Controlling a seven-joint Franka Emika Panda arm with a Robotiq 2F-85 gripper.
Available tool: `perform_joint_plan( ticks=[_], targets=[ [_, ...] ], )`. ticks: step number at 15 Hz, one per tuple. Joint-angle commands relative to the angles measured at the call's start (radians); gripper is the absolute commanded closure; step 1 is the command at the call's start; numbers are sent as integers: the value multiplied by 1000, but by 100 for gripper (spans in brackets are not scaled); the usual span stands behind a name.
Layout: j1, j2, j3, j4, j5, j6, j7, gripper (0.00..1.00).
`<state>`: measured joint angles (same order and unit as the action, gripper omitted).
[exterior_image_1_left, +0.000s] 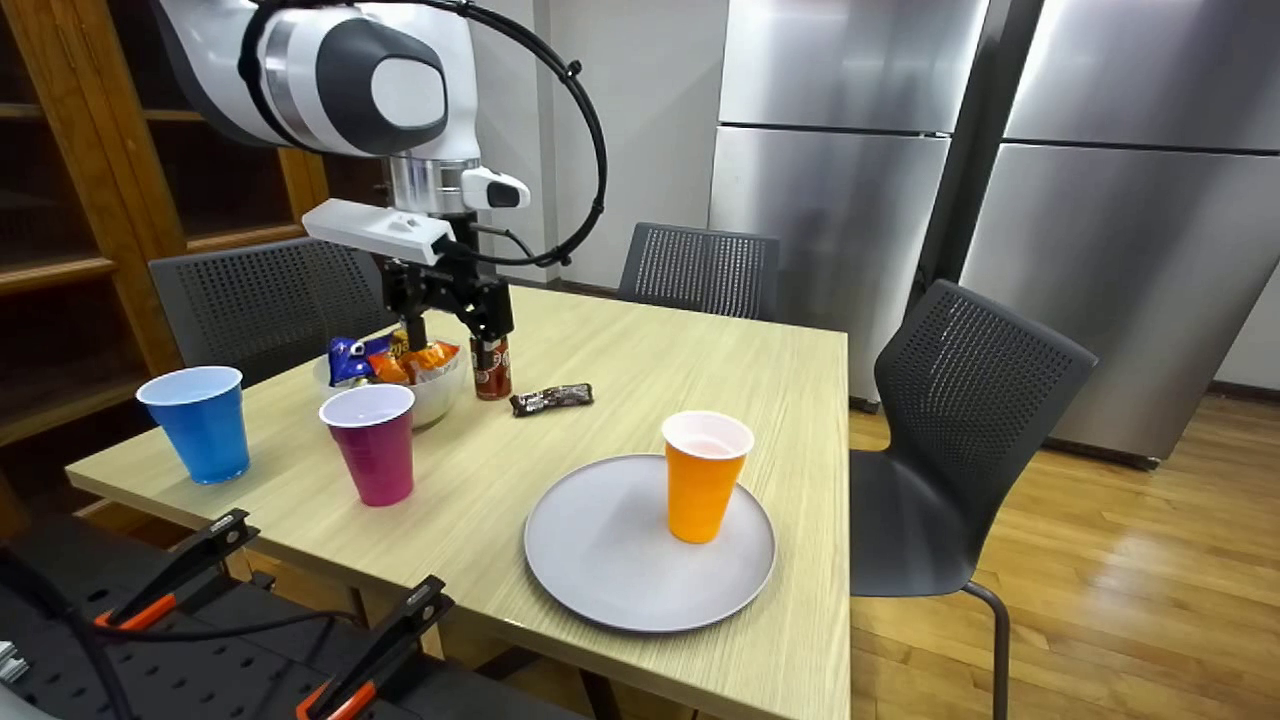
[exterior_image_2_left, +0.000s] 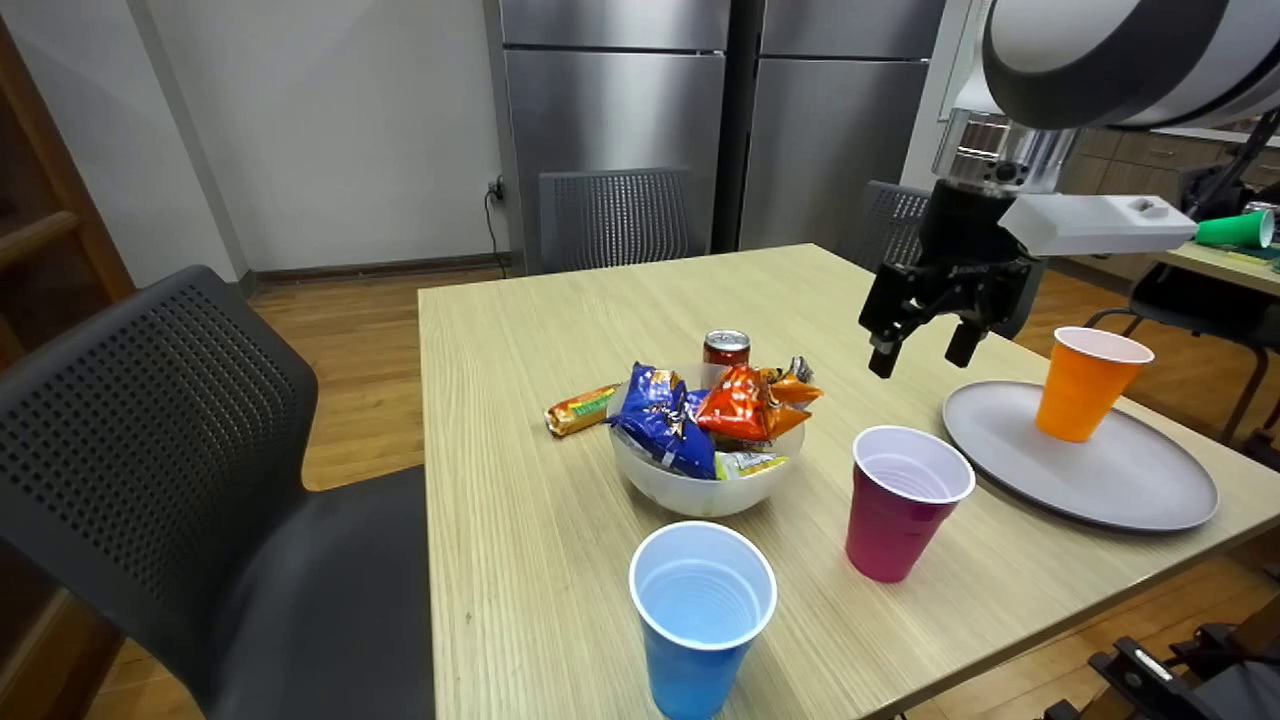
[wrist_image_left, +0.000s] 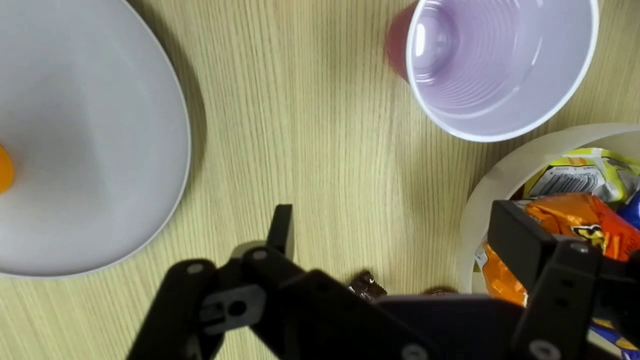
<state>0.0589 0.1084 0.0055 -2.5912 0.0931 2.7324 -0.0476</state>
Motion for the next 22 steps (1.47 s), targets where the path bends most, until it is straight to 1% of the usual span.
perform_joint_plan(
  ticks=[1, 11, 15, 21, 22],
  targets=[
    [-20, -12, 24, -18, 14, -25, -56, 0],
    [-14, 14, 22, -55, -25, -37, -47, 0],
    [-10, 58, 38, -41, -17, -21, -48, 0],
    [1, 127, 46, -8, -46, -19, -21, 0],
    [-1, 134, 49, -4, -44, -19, -25, 25]
  ],
)
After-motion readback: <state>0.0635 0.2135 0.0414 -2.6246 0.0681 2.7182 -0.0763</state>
